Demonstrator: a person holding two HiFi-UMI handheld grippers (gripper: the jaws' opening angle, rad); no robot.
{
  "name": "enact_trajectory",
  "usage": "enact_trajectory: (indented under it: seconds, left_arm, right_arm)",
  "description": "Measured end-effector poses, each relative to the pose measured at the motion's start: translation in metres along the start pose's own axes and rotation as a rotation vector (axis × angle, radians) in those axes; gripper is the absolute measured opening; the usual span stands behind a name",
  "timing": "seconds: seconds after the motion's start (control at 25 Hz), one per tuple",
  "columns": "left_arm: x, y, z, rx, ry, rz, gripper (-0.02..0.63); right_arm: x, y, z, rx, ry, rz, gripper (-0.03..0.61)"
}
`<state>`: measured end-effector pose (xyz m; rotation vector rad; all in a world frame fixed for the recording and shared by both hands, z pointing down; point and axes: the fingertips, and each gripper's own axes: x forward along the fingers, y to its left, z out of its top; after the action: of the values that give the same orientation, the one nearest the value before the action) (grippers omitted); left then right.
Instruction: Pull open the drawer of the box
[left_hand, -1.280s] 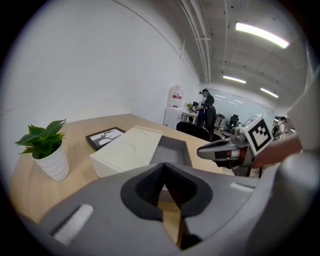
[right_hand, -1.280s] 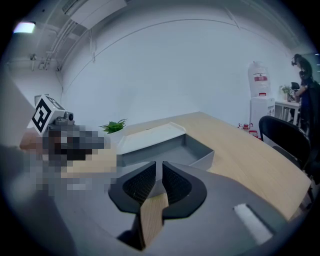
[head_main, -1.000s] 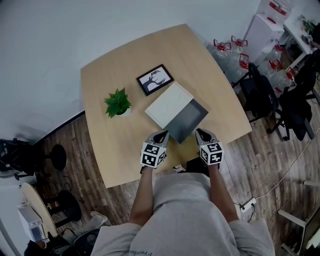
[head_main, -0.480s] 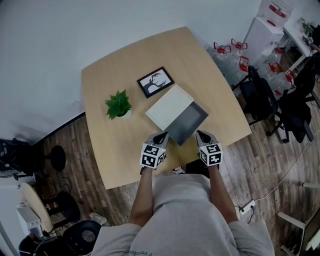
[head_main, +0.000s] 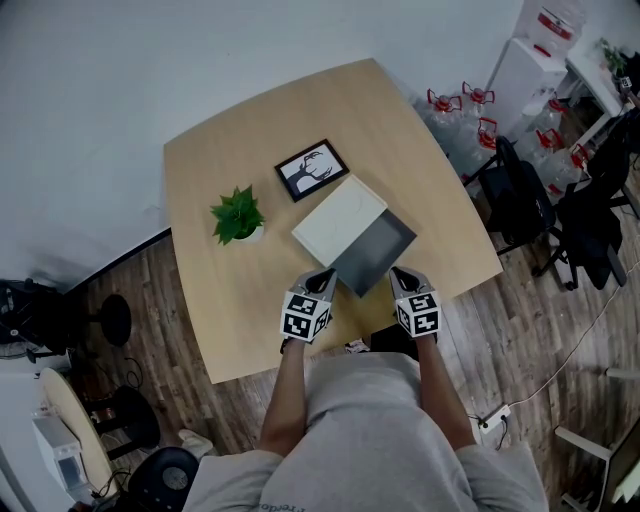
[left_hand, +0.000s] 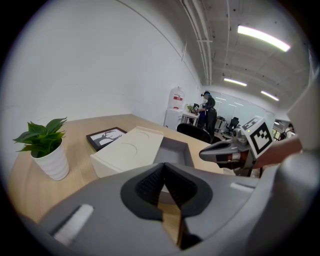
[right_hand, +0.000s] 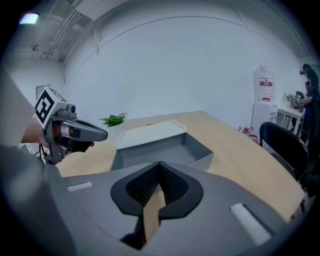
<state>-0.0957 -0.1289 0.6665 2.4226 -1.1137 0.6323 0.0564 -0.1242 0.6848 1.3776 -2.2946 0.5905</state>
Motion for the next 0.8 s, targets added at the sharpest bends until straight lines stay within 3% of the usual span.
enact_trajectory:
  seconds: [0.8]
  left_arm:
    - [-0.004, 0.016, 0.004, -0.023, -0.018, 0.018, 0.054]
  right_arm:
    - [0.007, 0.005, 0.010, 0.000, -0.017, 0.016, 0.002]
